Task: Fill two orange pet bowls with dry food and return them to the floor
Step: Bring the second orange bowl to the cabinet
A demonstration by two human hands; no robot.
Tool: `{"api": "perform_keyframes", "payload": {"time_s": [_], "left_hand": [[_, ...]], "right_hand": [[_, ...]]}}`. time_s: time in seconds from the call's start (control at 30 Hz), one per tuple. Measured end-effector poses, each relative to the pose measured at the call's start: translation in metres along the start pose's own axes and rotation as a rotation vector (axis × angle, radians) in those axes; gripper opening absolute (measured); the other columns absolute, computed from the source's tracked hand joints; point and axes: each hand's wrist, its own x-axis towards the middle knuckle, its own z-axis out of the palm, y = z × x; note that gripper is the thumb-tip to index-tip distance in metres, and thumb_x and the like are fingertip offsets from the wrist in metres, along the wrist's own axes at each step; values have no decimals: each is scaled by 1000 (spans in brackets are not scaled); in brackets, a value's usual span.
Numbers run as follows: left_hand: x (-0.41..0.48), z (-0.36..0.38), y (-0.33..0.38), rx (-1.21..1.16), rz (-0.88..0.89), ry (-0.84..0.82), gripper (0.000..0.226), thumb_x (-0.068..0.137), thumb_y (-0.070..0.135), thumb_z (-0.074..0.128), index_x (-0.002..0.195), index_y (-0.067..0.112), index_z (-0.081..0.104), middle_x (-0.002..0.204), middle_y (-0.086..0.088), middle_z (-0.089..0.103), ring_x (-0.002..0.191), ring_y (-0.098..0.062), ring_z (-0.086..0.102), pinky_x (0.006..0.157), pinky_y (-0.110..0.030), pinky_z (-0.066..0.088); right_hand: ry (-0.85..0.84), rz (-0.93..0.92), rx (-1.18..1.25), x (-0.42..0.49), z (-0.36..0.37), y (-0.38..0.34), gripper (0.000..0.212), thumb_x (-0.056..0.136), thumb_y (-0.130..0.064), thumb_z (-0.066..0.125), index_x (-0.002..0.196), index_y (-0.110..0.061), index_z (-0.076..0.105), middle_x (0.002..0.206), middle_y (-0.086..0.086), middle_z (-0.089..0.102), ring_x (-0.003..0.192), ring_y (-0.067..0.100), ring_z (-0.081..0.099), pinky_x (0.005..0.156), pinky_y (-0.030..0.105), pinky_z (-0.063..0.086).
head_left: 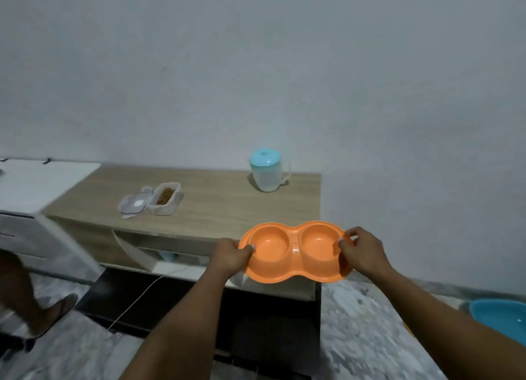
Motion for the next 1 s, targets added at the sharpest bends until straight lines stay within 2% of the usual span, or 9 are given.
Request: {"api": "perform_keyframes", "payload": {"time_s": [0.1,0.27,0.37,0.43,0.57,0.7,0.8,1.0], "left_hand": [[18,-43,-22,-6,-19,27,33,84,35,74,79,3,72,77,-15,73,74,-29,70,76,-40,59],[71,-109,-54,24,-21,56,41,85,35,75,63,9,52,63,-12,58,62,-28,61,62,-35,48],[110,-142,-69,57,-15,50,39,85,38,73,64,11,54,68,-8,61,74,-30,66,65,-33,45],[130,-159,-78,91,-11,41,35,86,38,72,68,12,56,74,-7,63,81,-30,66,67,-32,45],[164,-179,-93,131,-16,8,30,86,37,72,73,16,55,88,-10,67,92,-32,67,82,-39,55],[201,-184,-95,144,-5,-18,28,90,36,70,97,9,64,101,-12,67,101,-31,63,88,-37,50],[225,-179,-99,149,-21,-10,43,90,35,71,116,2,65,114,-14,67,112,-33,61,91,-35,47],[282,-162,-101,244,-26,-54,60,85,45,71,130,6,61,132,-12,62,121,-29,57,100,-37,44]], "right_hand": [[-17,-36,-25,5,38,-40,33,91,-33,63,119,-16,62,111,10,67,102,29,63,89,45,54],[-11,-33,-31,28,112,-99,34,92,-34,62,121,-17,59,113,11,67,98,28,62,86,44,56],[-2,-14,-21,42,161,-126,35,93,-33,62,123,-16,58,115,12,66,99,28,62,86,46,56],[0,11,-33,46,186,-138,36,94,-31,61,125,-14,58,116,14,66,98,29,62,85,42,55],[2,27,-50,57,222,-151,36,95,-28,60,126,-10,58,115,14,67,95,26,61,78,35,49],[5,32,-69,85,244,-159,38,96,-28,59,128,-10,57,117,15,67,98,28,64,82,41,55],[5,47,-86,109,257,-163,38,96,-28,60,130,-10,56,122,15,64,103,29,63,84,44,56],[14,60,-111,160,274,-162,37,95,-28,62,127,-11,58,122,14,65,107,31,62,87,43,53]]}}
